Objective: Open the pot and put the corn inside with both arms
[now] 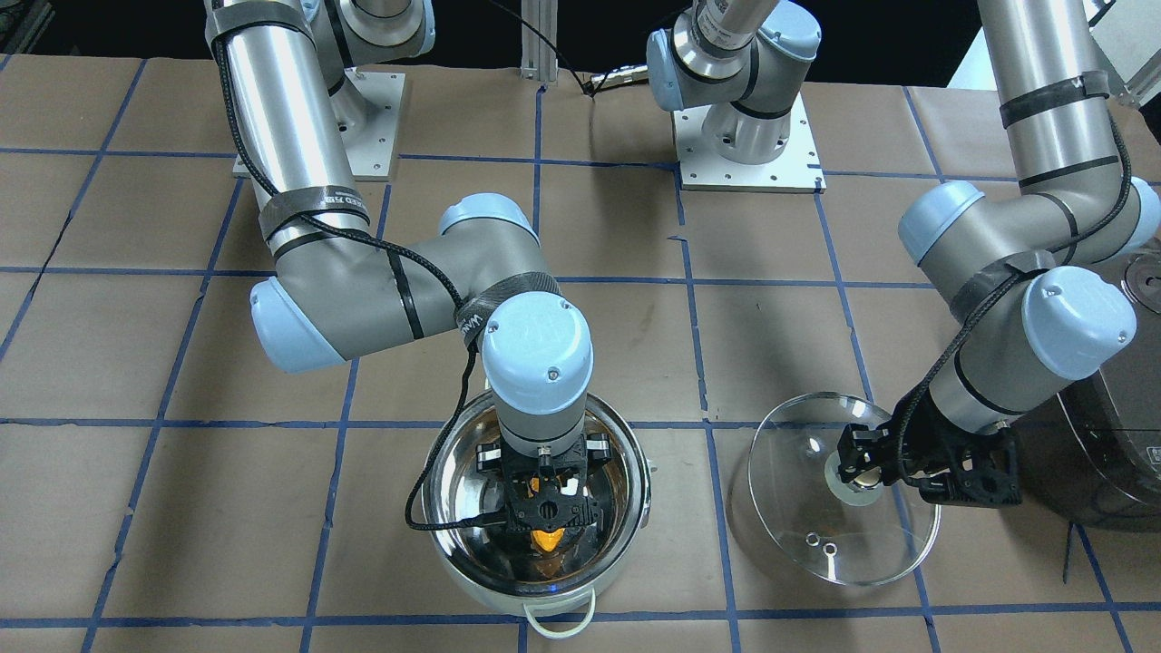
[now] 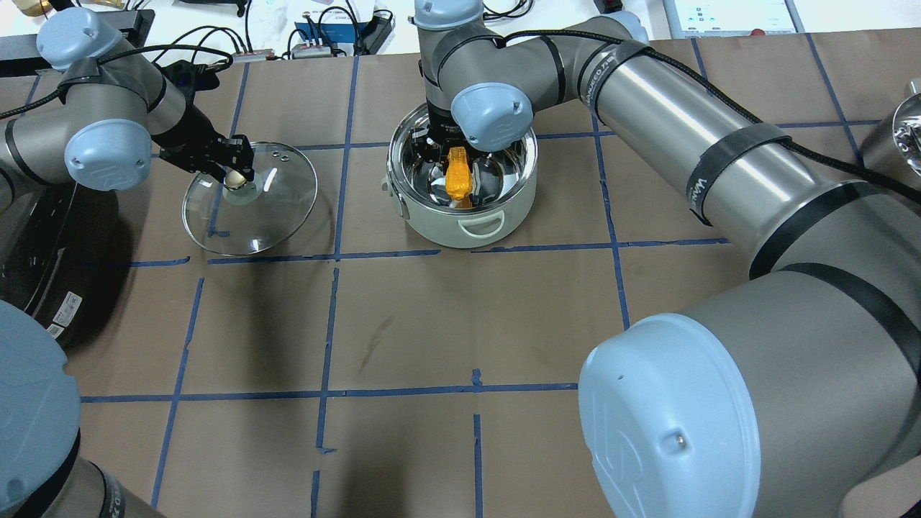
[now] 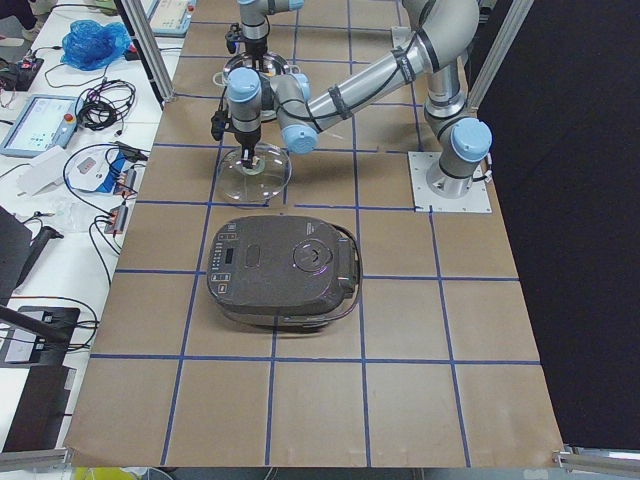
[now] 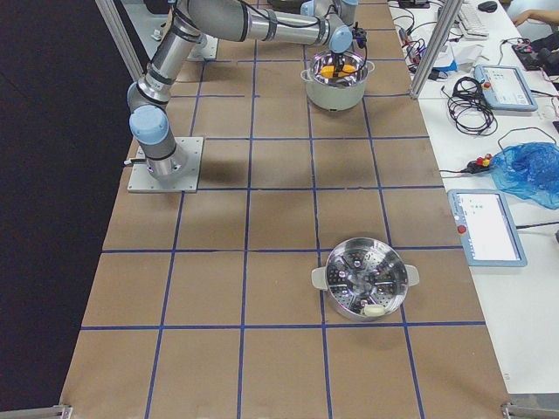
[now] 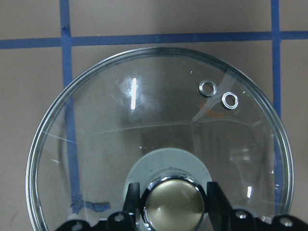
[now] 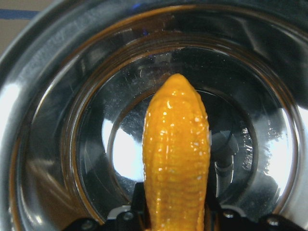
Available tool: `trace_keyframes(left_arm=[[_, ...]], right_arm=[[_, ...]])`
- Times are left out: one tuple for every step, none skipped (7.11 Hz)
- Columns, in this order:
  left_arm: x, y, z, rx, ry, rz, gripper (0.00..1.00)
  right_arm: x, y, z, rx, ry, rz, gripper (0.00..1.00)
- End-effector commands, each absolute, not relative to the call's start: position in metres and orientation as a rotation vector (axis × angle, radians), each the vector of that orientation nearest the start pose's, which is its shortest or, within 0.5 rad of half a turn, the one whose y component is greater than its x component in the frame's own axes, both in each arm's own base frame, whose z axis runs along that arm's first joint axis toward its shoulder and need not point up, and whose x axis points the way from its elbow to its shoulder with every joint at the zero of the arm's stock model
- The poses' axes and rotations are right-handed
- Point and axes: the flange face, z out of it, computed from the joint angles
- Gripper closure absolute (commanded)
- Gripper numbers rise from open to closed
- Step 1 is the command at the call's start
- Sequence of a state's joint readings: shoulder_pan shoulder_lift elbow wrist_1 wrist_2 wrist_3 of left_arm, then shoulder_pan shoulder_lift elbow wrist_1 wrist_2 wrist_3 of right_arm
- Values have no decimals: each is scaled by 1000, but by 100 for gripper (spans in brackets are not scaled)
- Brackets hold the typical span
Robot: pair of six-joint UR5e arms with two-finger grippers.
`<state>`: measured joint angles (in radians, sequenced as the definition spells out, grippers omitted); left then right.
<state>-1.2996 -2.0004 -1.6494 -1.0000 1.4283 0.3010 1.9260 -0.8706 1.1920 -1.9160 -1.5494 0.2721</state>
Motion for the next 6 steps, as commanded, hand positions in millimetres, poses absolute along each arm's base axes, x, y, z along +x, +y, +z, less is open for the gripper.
trace_keyframes(left_arm=[[23, -651, 236, 71, 3299, -172, 100], [25, -656, 230, 68, 3284, -220, 87], [25, -657, 230, 54, 3284, -222, 1], [23, -653, 237, 52, 3281, -209, 0], [7, -653, 253, 43, 3280, -213, 0], [-19, -642, 295, 38, 3252, -193, 0]], right_arm=[[387, -656, 257, -134, 3118, -30, 42], [388, -656, 270, -122, 3108, -74, 12], [386, -656, 294, -119, 3094, -153, 0], [380, -640, 337, -131, 3086, -188, 0], [364, -615, 393, -127, 3094, -162, 0], [343, -596, 434, -164, 3103, -150, 0]])
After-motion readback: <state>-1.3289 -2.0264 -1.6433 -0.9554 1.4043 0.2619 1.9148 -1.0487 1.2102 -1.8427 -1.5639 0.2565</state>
